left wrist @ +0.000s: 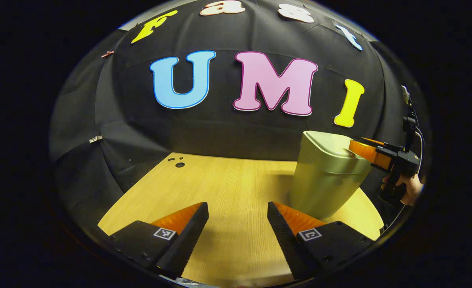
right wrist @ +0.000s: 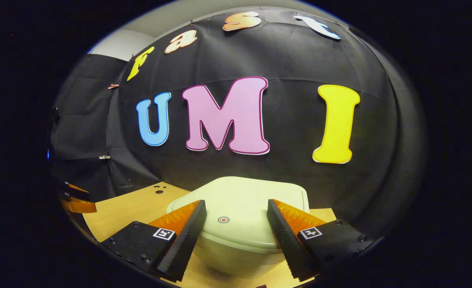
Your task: Press the lid of the desktop garbage bin to open it, pick up the crumpled paper on the desktop and throw it into the bin, then pick up the pop can on the desktop and drop it into the bin, and finally close the garbage bin lid.
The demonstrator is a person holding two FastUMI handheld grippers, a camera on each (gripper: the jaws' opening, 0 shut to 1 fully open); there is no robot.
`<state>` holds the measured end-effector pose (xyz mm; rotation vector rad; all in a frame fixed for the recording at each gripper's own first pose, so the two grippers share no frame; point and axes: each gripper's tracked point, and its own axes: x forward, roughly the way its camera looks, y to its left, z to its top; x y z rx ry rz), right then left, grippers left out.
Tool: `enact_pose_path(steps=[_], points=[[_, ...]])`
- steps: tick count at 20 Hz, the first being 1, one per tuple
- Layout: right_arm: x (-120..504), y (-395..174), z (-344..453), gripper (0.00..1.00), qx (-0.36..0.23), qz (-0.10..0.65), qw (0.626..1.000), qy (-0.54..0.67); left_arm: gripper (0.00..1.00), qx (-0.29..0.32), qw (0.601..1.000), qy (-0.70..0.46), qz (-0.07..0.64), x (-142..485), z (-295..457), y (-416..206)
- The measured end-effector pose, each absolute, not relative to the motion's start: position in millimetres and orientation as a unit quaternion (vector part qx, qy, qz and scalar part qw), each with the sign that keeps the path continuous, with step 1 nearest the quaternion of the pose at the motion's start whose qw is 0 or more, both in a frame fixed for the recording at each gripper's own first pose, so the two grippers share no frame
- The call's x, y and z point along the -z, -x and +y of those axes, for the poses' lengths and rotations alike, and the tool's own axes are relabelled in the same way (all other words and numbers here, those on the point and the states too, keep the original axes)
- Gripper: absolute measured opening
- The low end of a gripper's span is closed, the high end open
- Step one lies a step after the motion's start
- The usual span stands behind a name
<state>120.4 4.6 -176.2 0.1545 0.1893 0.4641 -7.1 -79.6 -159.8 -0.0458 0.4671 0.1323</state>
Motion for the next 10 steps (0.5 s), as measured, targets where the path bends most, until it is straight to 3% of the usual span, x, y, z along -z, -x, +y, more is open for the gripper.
enact_pose_path(steps=[10], points=[[125.8, -63.5, 14.7, 0.96, -0.249, 0.081, 0.962, -0.078, 0.95, -0.041, 0.973, 0.030, 0.226, 155.7, -80.5, 3.0]])
